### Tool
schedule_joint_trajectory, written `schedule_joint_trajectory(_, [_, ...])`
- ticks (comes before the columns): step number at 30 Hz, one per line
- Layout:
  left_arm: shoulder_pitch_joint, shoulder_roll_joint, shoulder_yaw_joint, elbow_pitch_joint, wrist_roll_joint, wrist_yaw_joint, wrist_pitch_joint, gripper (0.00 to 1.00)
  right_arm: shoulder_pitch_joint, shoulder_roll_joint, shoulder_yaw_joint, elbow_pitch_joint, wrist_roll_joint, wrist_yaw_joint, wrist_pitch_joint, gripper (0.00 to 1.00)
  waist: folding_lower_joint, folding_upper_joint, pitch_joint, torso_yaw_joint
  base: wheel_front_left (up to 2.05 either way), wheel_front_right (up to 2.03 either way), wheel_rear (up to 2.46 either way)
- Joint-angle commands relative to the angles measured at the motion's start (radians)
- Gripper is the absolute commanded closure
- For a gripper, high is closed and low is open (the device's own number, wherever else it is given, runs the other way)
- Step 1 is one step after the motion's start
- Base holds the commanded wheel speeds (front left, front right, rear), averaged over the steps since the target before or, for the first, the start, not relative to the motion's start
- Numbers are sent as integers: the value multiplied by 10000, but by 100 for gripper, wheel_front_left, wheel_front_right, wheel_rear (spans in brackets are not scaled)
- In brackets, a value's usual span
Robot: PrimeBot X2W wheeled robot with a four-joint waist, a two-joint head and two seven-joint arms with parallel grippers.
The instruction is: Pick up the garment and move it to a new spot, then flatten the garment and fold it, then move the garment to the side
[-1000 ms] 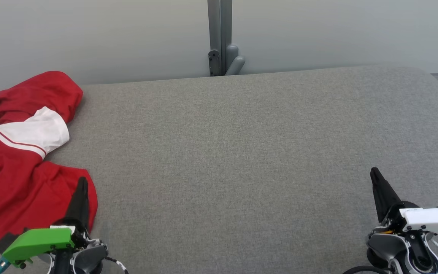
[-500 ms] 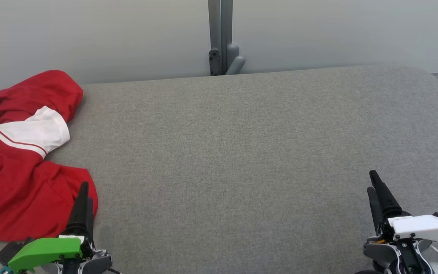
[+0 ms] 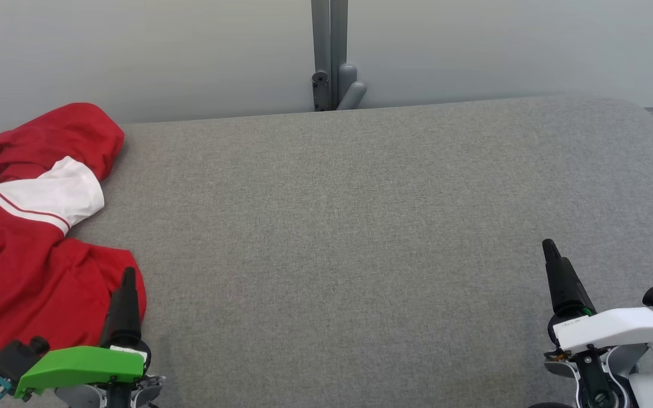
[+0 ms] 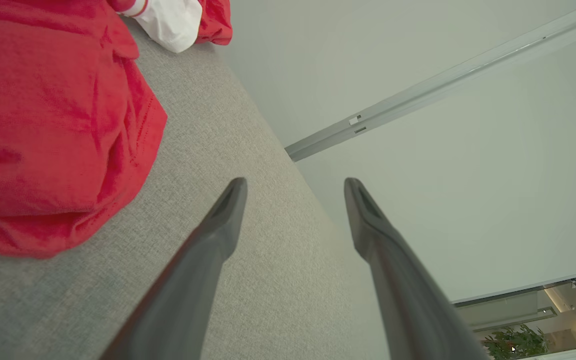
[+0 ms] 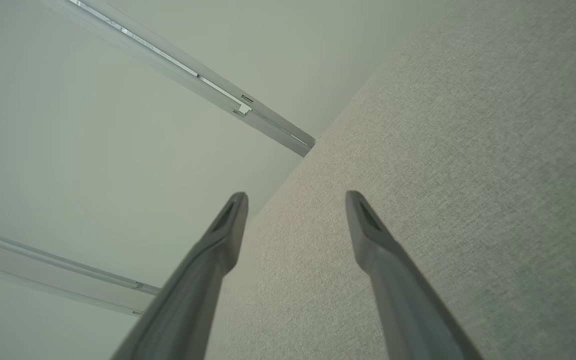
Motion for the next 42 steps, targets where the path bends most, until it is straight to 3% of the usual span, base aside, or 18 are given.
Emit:
schedule_joint_trajectory(1, [-74, 118, -40, -170, 484, 27, -79, 0, -29, -64, 10, -239, -409, 4, -106, 0, 0, 0, -1, 2, 0, 0, 0])
schedule_joint_trajectory(14, [151, 190, -218, -193, 2742, -8, -557, 0, 110, -74, 181, -344, -2809, 4, -593, 0, 0, 0, 4, -5, 0, 0, 0])
schedule_joint_trajectory(42, [532, 87, -209, -398, 6209, -110, -1394, 0, 413, -91, 277, -347, -6774, 5, -1445, 0, 0, 0, -15, 24, 0, 0, 0])
